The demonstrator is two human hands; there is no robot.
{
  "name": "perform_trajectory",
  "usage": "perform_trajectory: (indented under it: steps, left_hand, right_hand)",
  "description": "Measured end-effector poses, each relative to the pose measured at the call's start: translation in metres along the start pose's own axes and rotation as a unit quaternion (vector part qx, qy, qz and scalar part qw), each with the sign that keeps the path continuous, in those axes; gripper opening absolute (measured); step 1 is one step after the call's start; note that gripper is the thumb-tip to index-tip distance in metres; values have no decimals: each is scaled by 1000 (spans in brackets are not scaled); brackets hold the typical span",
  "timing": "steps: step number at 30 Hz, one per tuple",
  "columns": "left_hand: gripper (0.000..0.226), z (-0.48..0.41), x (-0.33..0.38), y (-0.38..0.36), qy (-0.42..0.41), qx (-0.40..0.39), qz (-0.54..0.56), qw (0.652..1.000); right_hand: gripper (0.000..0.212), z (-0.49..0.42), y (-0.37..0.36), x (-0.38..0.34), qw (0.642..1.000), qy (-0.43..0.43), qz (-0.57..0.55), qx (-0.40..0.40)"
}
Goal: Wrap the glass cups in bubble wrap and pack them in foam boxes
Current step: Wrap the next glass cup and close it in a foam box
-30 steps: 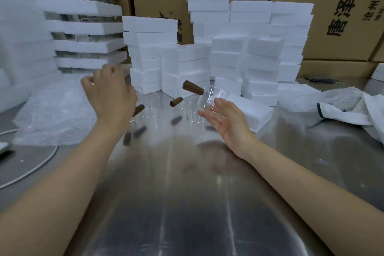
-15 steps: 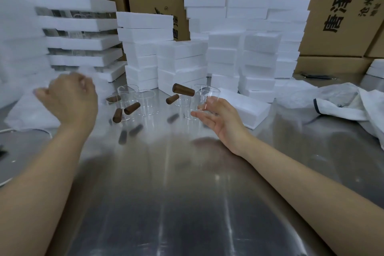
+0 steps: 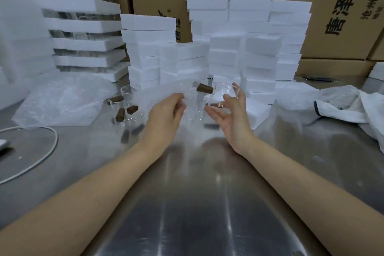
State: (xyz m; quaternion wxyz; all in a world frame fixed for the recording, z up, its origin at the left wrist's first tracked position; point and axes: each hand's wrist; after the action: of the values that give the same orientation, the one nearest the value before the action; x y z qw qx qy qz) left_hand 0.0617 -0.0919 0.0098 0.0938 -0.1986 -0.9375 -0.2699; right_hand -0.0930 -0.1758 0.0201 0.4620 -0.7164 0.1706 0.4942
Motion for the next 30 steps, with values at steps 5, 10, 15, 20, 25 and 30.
perform_trajectory:
  steps: [5, 10, 15, 20, 25, 30]
  left_hand:
    - [21, -5, -7, 8, 93, 127, 70, 985]
    - [18, -6, 2, 12, 25, 177, 66, 982]
    - [20, -1, 20, 5, -63, 138, 87, 984]
    - [24, 0, 23, 6, -32, 140, 73, 987]
    - [24, 2, 32, 8, -116, 96, 45, 988]
    - [30, 4, 41, 4, -275, 34, 3, 961]
  right_hand:
    - [36, 4, 1, 0, 973, 145, 171, 55]
    - [40, 10, -2, 8, 929, 192, 313, 53]
    - [43, 12, -4, 13, 860, 217, 453, 94]
    - [55, 13, -11, 17, 842, 226, 486, 58]
    - [38, 12, -11, 19, 844, 178, 506, 13]
    - [36, 7, -7, 23, 873, 154, 463, -17]
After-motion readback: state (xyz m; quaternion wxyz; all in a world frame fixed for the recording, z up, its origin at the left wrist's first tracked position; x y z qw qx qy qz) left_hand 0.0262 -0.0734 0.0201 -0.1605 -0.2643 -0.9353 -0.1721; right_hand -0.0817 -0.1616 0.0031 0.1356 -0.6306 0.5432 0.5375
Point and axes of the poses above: each hand's wrist, its own z-axis away from the middle knuckle, its own y-axis out of the back of the hand, x = y × z, and after that the axes turned 13 degrees about -y, right-handed
